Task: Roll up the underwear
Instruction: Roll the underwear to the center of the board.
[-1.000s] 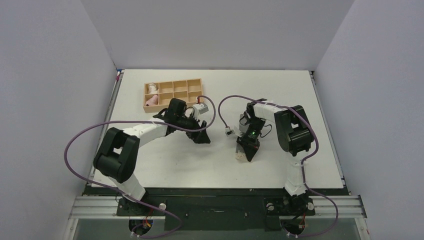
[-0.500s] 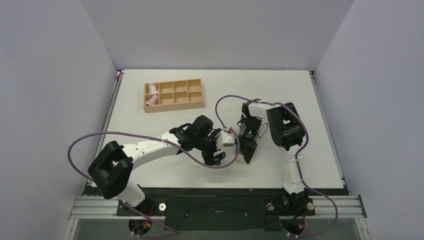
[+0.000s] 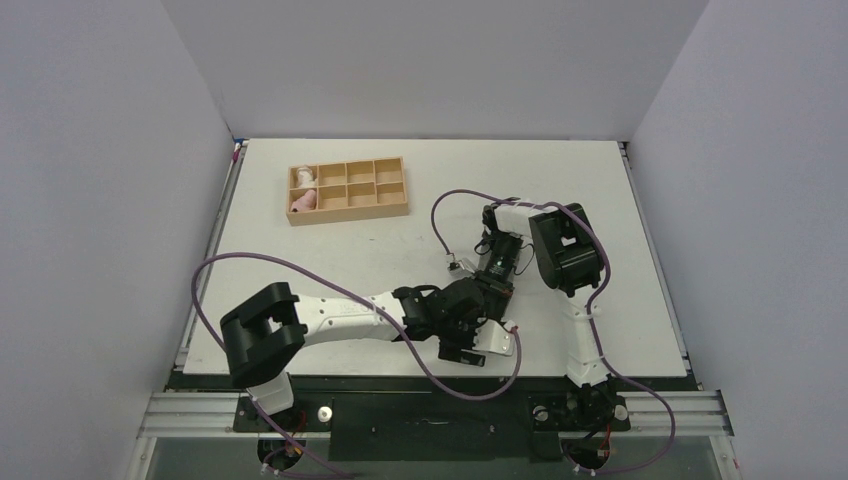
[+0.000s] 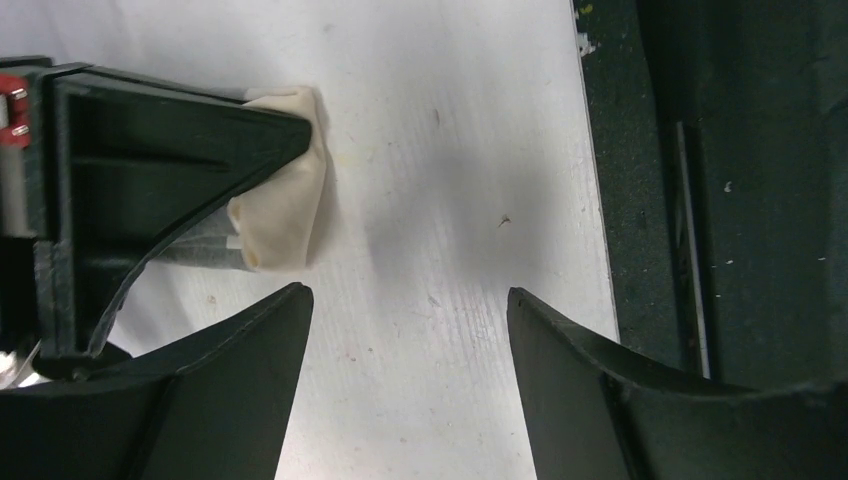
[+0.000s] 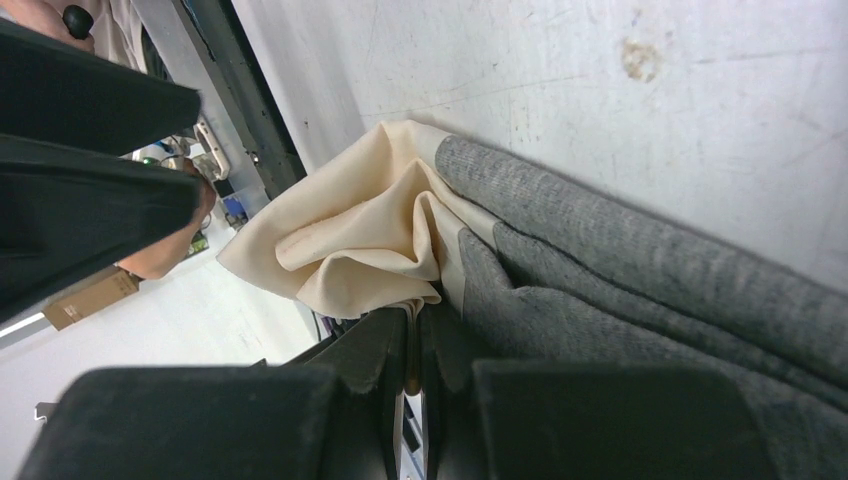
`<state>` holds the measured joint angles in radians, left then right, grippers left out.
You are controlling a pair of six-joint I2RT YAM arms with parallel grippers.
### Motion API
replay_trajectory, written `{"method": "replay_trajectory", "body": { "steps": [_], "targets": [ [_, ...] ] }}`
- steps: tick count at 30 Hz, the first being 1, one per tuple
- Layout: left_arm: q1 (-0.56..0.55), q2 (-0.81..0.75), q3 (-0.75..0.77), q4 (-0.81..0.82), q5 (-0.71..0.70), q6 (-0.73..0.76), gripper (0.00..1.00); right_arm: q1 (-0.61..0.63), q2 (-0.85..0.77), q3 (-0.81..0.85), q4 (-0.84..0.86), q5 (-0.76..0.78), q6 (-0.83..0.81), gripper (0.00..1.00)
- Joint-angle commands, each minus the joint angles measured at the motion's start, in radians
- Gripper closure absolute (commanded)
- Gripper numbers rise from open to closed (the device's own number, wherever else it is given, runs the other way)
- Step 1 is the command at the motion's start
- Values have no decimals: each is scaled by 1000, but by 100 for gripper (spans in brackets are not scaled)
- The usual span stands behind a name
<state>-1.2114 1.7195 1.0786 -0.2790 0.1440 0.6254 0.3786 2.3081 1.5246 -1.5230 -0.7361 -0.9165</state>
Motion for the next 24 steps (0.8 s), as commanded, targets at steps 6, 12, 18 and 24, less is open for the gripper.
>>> {"method": "replay_trajectory", "body": {
  "steps": [6, 12, 18, 24],
  "targets": [
    [-22, 74, 115, 8, -92, 116, 35, -1, 35, 28, 73, 16, -15, 100],
    [-19, 120, 159, -7, -94, 134, 38, -2, 35, 23, 73, 17, -17, 100],
    [-10, 136, 178, -19, -74, 130, 42, -1, 36, 23, 72, 17, -19, 100],
    [2, 155, 187, -20, -53, 125, 45, -2, 36, 24, 70, 16, -23, 100]
  ]
}}
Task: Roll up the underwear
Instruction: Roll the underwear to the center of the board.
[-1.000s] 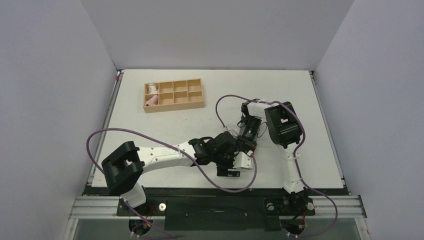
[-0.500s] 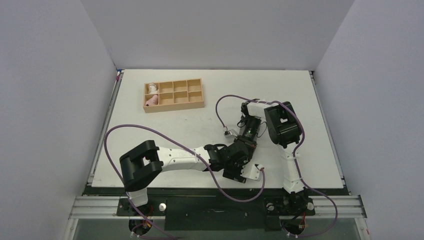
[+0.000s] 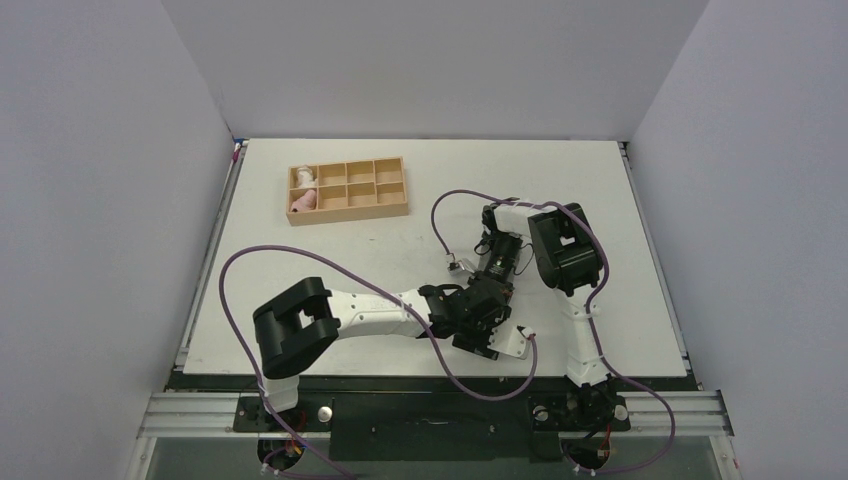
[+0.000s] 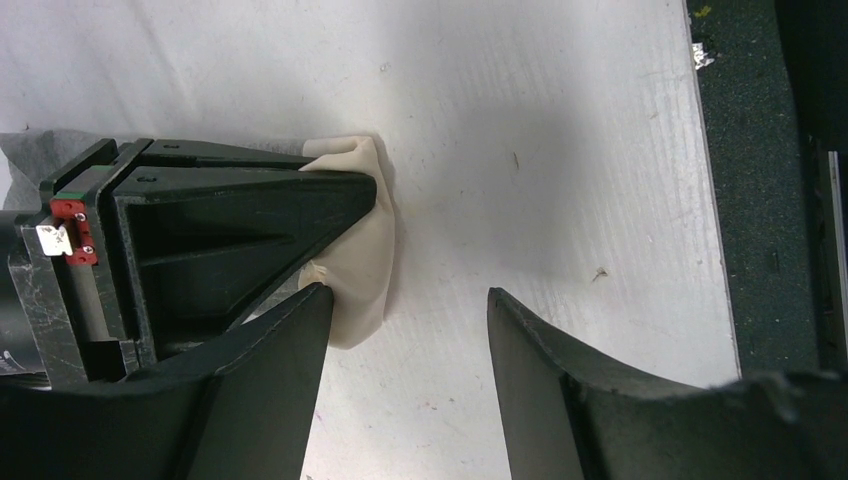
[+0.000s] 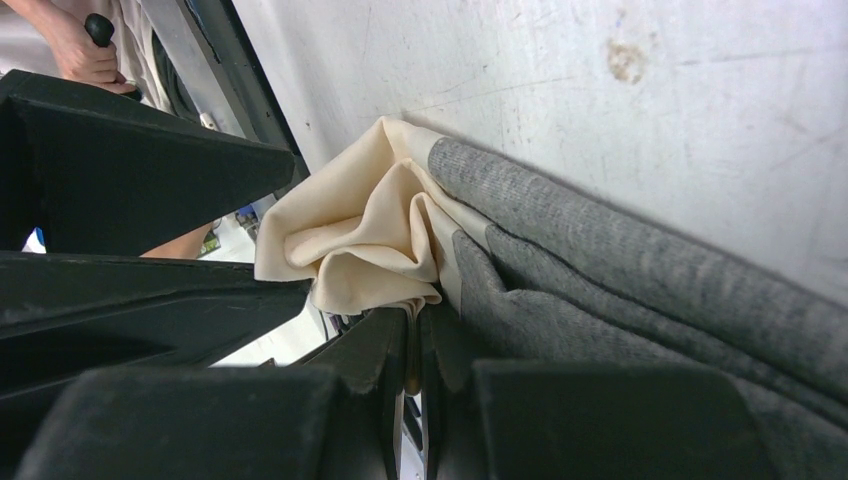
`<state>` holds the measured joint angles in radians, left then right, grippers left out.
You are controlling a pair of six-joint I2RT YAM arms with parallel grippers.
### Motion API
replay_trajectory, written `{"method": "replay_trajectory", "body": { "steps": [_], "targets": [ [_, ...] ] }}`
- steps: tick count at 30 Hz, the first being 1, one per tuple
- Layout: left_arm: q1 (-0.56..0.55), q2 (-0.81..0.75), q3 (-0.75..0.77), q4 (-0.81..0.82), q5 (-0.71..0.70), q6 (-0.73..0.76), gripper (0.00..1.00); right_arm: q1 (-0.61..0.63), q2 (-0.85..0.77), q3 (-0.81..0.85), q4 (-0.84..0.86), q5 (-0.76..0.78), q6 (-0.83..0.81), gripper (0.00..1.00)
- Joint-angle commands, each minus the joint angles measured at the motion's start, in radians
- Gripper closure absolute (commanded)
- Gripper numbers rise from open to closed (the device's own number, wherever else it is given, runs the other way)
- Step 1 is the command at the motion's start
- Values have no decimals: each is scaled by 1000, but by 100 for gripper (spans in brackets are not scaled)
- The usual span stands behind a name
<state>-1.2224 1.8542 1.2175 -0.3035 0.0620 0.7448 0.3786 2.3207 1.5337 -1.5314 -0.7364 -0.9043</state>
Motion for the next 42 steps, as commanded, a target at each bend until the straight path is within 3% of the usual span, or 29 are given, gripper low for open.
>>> {"method": "replay_trajectory", "body": {
  "steps": [1, 18, 24, 33, 40, 42],
  "targets": [
    [20, 26, 49, 7, 33, 5, 45, -2, 22, 14, 77, 16, -36, 100],
    [58, 80, 52, 39, 72, -9, 52, -3, 23, 17, 55, 10, -68, 100],
    [63, 99, 54, 46, 87, -17, 67, -4, 23, 17, 50, 8, -76, 100],
    [81, 124, 55, 43, 120, -32, 81, -3, 22, 17, 45, 5, -82, 100],
    [107, 158, 95, -22, 177, -47, 100, -4, 11, 20, 40, 8, -91, 100],
    [115, 165, 109, -47, 198, -50, 100, -5, 5, 20, 37, 8, -94, 100]
  ]
}}
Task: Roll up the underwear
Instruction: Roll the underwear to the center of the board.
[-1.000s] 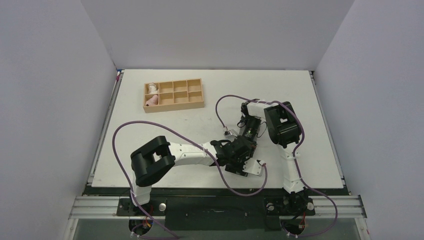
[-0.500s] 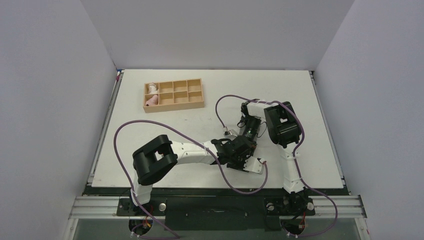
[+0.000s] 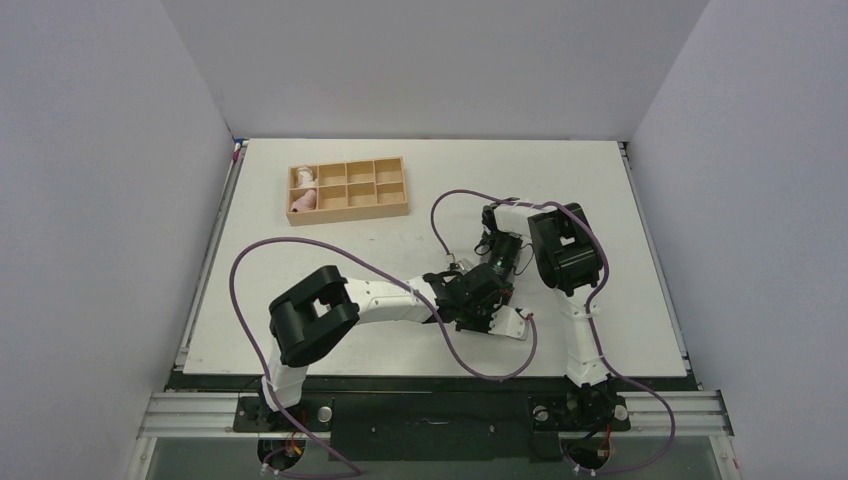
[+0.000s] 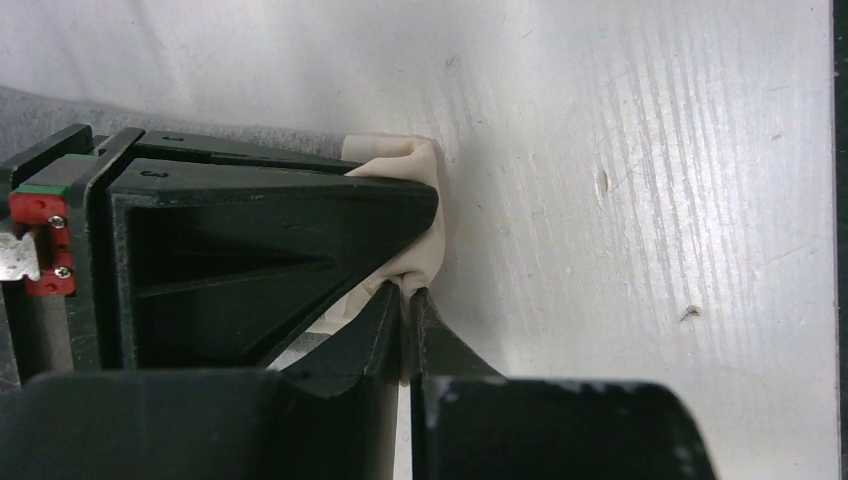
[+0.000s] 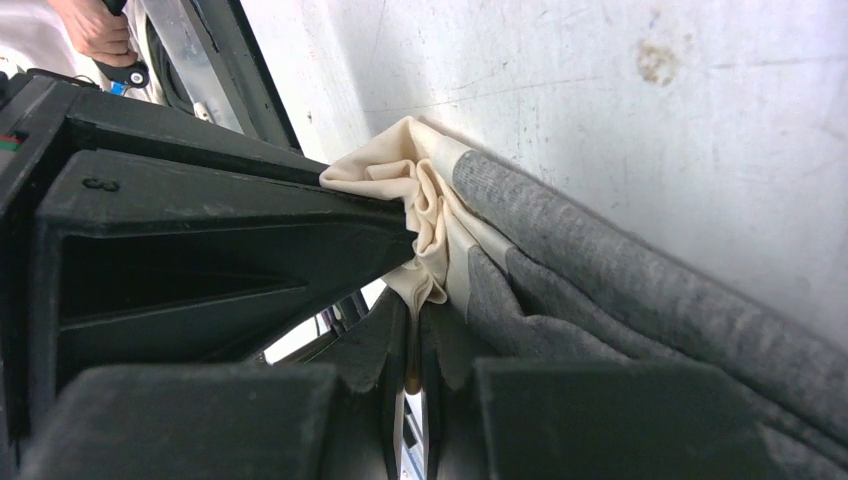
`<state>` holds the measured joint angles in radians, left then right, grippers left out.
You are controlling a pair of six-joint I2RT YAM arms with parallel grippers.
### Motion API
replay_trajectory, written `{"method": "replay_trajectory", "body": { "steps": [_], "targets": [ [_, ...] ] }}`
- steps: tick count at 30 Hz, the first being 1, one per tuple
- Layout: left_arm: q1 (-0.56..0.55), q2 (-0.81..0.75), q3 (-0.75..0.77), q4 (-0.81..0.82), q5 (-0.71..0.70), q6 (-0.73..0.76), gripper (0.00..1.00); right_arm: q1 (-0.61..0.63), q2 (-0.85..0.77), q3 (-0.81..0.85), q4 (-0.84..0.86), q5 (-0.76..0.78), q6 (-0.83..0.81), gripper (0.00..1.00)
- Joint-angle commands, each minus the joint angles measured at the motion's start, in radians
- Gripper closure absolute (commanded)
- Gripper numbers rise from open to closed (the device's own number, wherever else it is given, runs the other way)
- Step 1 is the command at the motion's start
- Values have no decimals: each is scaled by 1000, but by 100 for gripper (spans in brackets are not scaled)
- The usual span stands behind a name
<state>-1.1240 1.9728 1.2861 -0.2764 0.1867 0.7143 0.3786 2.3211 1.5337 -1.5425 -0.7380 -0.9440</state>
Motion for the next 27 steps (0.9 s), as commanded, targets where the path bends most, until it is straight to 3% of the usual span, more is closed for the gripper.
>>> {"method": "replay_trajectory", "body": {
  "steps": [1, 4, 11, 15, 27],
  "targets": [
    [20, 50, 45, -82, 83, -21, 100, -6, 1, 20, 45, 9, -54, 99],
    [27, 58, 63, -119, 112, -30, 100, -9, -7, 21, 43, 8, -56, 94],
    [65, 86, 132, -244, 217, -73, 100, -32, -58, 20, 27, 16, -63, 69],
    [78, 97, 148, -280, 267, -103, 100, -49, -89, 25, 15, 26, -71, 63],
    [135, 142, 217, -375, 427, -189, 100, -125, -136, 61, -1, 53, -57, 60]
  ]
}}
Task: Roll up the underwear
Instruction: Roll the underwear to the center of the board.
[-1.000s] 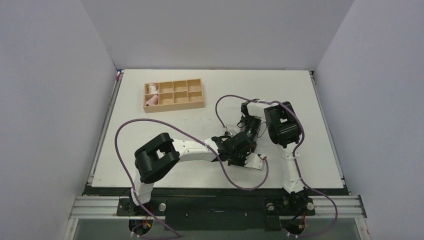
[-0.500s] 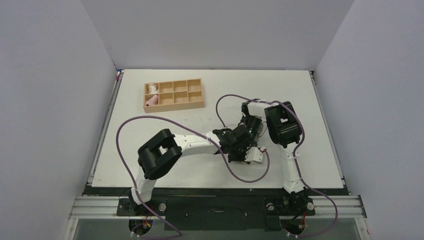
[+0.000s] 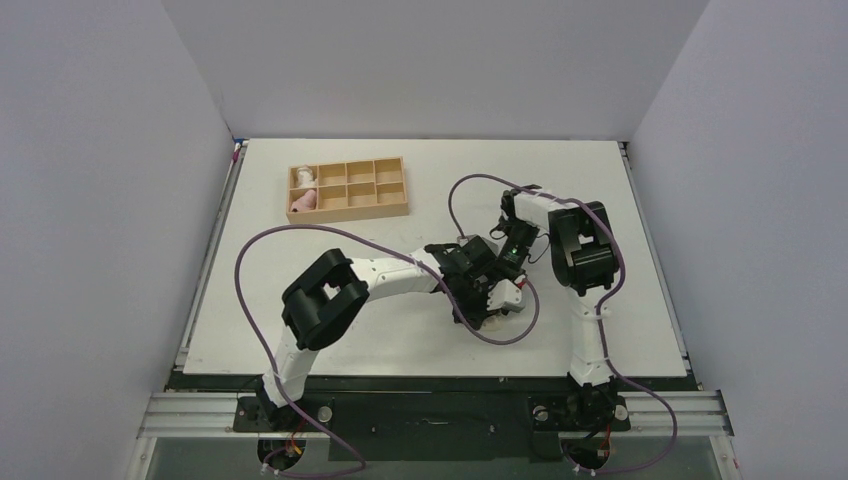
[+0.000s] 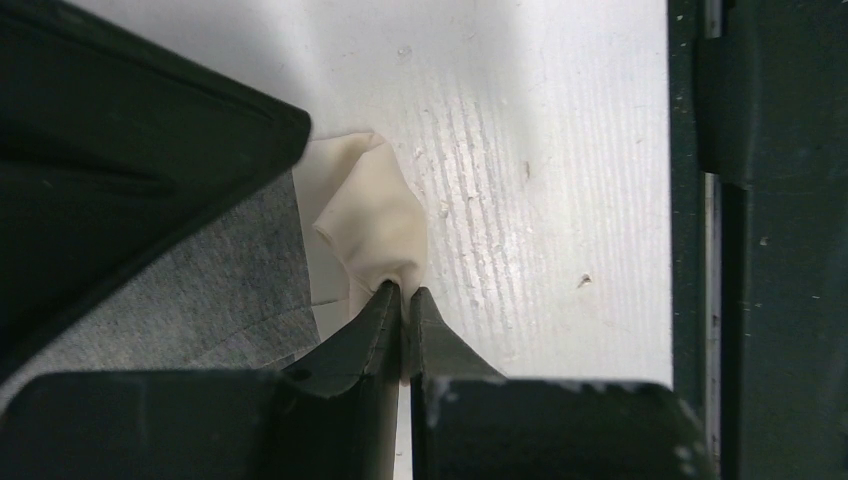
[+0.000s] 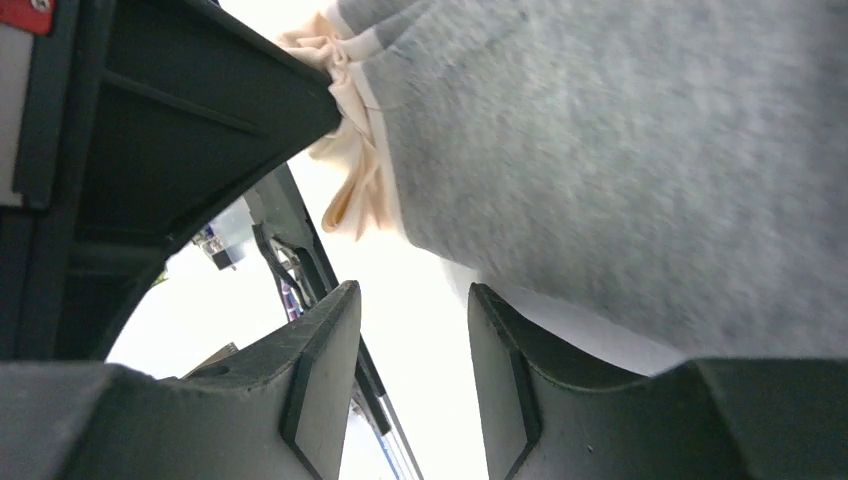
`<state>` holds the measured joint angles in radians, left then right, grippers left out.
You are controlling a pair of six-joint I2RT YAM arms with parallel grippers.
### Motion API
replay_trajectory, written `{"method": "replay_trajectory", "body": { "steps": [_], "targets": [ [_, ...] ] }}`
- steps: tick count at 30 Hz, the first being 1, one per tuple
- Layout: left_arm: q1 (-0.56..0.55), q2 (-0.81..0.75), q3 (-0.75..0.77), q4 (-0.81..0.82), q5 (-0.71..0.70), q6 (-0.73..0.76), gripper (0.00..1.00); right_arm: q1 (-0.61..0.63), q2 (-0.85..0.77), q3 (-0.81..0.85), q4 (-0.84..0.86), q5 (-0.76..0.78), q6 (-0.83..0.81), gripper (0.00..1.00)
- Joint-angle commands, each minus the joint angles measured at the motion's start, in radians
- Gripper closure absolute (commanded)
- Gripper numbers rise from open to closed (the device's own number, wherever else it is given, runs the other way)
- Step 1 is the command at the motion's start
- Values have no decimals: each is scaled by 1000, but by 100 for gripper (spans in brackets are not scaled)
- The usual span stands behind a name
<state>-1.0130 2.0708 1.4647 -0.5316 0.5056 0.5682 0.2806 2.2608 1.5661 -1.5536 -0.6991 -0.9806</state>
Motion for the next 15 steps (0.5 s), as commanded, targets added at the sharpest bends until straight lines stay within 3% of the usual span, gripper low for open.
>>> {"method": "replay_trajectory", "body": {
  "steps": [1, 9, 15],
  "targets": [
    [28, 50, 48, -130, 119, -47, 100, -33, -80, 28, 10, 15, -19, 60],
    [105, 95, 76, -165, 262, -113, 100, -130, -146, -14, 75, -35, 29, 61],
    [179, 207, 182, -261, 415, -158, 100, -194, -278, -141, 233, -89, 125, 61]
  ]
}}
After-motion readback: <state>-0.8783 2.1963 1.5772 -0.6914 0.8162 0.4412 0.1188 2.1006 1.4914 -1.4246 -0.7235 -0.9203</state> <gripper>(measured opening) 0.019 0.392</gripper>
